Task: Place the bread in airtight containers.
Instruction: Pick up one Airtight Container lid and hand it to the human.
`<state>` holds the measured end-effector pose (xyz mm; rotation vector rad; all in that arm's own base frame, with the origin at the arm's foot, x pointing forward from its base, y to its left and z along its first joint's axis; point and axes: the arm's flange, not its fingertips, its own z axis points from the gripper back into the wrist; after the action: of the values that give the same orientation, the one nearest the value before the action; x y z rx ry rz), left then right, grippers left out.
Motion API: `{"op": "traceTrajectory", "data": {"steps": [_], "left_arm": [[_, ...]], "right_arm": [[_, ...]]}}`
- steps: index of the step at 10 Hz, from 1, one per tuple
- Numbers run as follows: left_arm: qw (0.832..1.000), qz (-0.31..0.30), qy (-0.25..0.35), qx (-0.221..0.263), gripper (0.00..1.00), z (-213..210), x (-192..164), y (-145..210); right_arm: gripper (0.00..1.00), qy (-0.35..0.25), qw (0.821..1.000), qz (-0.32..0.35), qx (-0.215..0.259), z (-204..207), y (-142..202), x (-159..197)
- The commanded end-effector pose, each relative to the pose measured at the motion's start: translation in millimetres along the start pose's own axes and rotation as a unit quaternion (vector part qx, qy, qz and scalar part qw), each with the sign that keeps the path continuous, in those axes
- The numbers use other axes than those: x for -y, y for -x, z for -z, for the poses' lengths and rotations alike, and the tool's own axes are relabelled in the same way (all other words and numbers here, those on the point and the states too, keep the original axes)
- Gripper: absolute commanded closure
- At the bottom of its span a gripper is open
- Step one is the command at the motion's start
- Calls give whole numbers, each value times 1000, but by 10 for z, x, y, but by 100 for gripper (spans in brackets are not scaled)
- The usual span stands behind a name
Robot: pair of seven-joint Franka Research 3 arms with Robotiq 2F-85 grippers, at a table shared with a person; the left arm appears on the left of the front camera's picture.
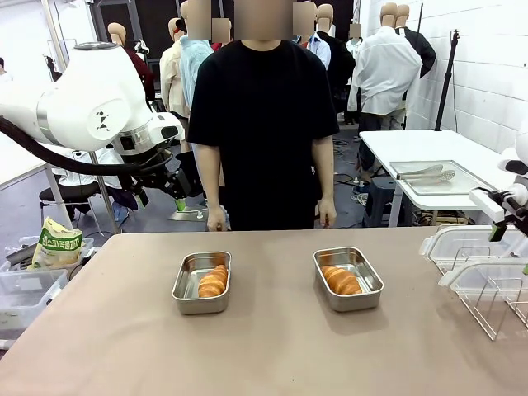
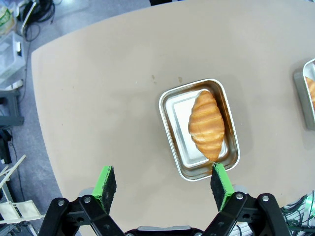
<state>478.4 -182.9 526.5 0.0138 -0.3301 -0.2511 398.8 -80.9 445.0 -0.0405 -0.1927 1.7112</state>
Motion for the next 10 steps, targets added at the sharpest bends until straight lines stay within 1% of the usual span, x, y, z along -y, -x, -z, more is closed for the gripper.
{"op": "traceTrajectory", "data": {"steps": [1,10], "left_arm": [[1000,-1,-1,0,0,-16,-18,5],[1000,-1,-1,0,0,-16,-18,5]], "right_arm": [[0,-7,1000,-2,20,71,82,58],[0,-15,999,23,20,226,148,45]]}}
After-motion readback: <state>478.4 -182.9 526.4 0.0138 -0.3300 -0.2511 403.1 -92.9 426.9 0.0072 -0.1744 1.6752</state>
